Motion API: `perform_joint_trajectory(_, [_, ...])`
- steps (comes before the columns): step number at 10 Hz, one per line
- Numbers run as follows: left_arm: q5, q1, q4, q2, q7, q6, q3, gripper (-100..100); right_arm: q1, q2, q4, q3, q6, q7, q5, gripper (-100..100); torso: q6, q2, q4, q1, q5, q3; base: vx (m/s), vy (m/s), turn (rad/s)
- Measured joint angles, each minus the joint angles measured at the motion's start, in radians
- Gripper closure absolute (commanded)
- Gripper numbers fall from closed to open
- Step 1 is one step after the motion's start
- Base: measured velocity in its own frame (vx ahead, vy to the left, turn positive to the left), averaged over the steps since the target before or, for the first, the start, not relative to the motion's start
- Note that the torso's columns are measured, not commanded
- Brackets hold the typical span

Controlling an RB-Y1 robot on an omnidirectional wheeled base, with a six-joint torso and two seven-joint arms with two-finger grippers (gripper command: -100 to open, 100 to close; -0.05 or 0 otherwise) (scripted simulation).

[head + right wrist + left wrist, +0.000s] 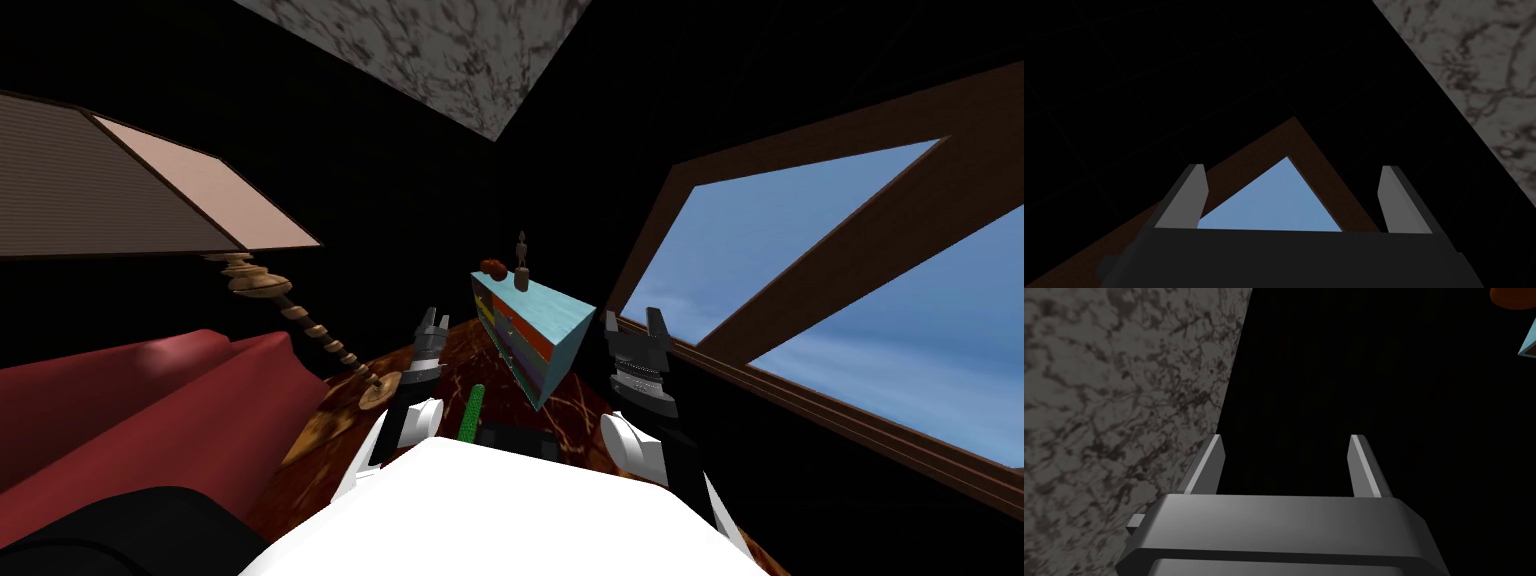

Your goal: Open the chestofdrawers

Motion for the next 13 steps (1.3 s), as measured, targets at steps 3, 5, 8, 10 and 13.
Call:
perform_joint_trajectory(3, [0.000, 0.000, 0.000, 0.000, 0.000, 0.000, 0.000, 0, 0.000, 0.000, 0.000, 0.000, 0.000, 0.000, 0.000, 0, 0.000, 0.222, 0.221, 0.000, 0.000, -0.442, 0.000, 0.000, 0.000])
perform_joint_trajectory(5, [0.000, 0.000, 0.000, 0.000, 0.000, 0.000, 0.000, -100, 0.000, 0.000, 0.000, 0.000, 0.000, 0.000, 0.000, 0, 0.000, 0.369, 0.369, 0.000, 0.000, -0.738, 0.007, 0.000, -0.015])
perform_joint_trajectory(8, [-0.005, -0.006, 0.001, 0.074, 0.004, 0.027, -0.013, -100, 0.000, 0.000, 0.000, 0.000, 0.000, 0.000, 0.000, 0, 0.000, 0.414, 0.414, 0.000, 0.000, -0.831, 0.025, 0.006, -0.067])
perform_joint_trajectory(10, [-0.009, -0.022, 0.008, 0.120, 0.009, 0.062, -0.023, -100, 0.000, 0.000, 0.000, 0.000, 0.000, 0.000, 0.000, 0, 0.000, 0.415, 0.416, 0.000, 0.000, -0.832, 0.045, 0.013, -0.094])
perform_joint_trajectory(13, [-0.021, -0.047, 0.028, 0.165, 0.017, 0.124, -0.048, -100, 0.000, 0.000, 0.000, 0.000, 0.000, 0.000, 0.000, 0, 0.000, 0.416, 0.416, 0.000, 0.000, -0.831, 0.047, 0.016, -0.106])
